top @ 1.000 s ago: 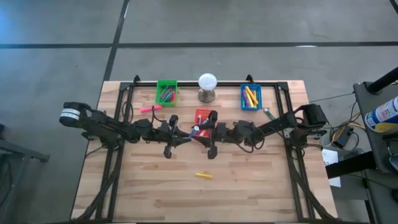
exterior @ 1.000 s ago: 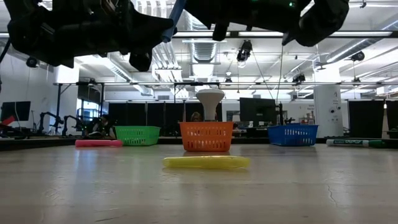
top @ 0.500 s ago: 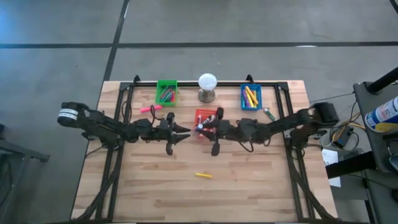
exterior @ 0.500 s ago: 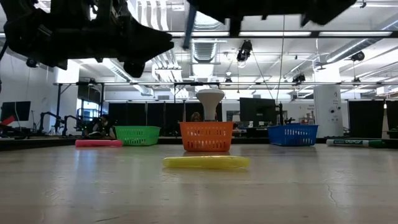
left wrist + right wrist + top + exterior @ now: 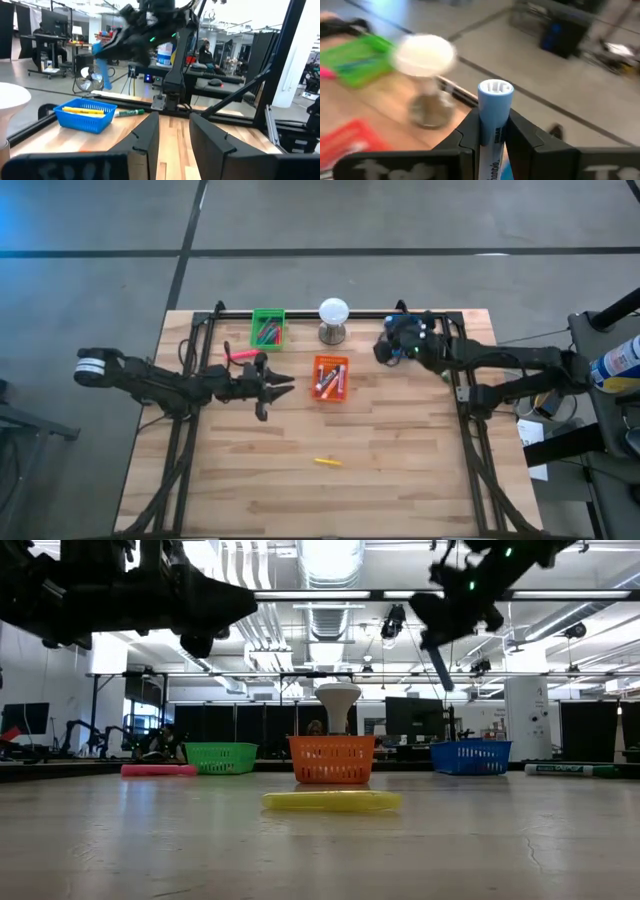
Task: Pick & Place Markers
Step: Put the blue highlighter into the blue bin
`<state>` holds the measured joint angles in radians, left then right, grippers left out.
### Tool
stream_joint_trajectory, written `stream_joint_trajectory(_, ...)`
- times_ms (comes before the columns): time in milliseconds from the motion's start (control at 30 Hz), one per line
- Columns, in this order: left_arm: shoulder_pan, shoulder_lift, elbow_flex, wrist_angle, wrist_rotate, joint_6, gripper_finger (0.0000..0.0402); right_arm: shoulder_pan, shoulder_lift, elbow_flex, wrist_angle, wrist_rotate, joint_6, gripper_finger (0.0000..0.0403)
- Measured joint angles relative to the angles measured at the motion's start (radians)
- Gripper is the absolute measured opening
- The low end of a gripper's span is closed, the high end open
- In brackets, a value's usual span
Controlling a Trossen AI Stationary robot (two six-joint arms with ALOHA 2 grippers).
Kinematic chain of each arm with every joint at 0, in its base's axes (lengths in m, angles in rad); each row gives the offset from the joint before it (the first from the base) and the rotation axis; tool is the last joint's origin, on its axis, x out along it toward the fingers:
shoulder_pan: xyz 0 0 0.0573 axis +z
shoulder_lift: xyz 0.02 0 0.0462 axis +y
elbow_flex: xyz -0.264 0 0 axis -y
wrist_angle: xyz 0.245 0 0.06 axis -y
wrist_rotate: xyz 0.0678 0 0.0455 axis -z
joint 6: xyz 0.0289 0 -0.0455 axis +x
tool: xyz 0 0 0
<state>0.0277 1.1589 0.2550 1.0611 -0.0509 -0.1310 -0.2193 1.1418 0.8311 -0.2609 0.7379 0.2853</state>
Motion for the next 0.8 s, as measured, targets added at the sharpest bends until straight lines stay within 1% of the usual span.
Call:
stream_joint_trajectory(67, 0.0, -0.004, 0.0, -0.002, 0.0, 0.0, 0.0102, -0.089, 0.017, -0.016, -0.001, -0.029, -0.015, 0.0056)
stream_joint_trajectory(233, 0.001, -0.001, 0.0, -0.026, 0.0, 0.005, 0.0102, -0.29, 0.105, -0.022, 0.004, -0.176, -0.048, 0.0056)
stream_joint_trajectory(300, 0.002, 0.004, 0.0, -0.032, 0.0, 0.007, 0.0103, -0.344, 0.147, -0.022, 0.002, -0.193, -0.056, 0.0056)
stream_joint_trajectory(633, 0.003, 0.004, 0.0, -0.032, 0.001, 0.002, 0.0103, -0.496, 0.282, -0.023, 0.008, -0.205, -0.101, 0.0059)
stream_joint_trajectory(733, 0.003, 0.004, 0.0, -0.032, 0.001, 0.002, 0.0103, -0.52, 0.312, -0.023, 0.018, -0.246, -0.102, 0.0059)
stream_joint_trajectory(800, 0.003, 0.004, 0.0, -0.032, 0.001, 0.002, 0.0103, -0.532, 0.327, -0.023, 0.03, -0.311, -0.101, 0.006)
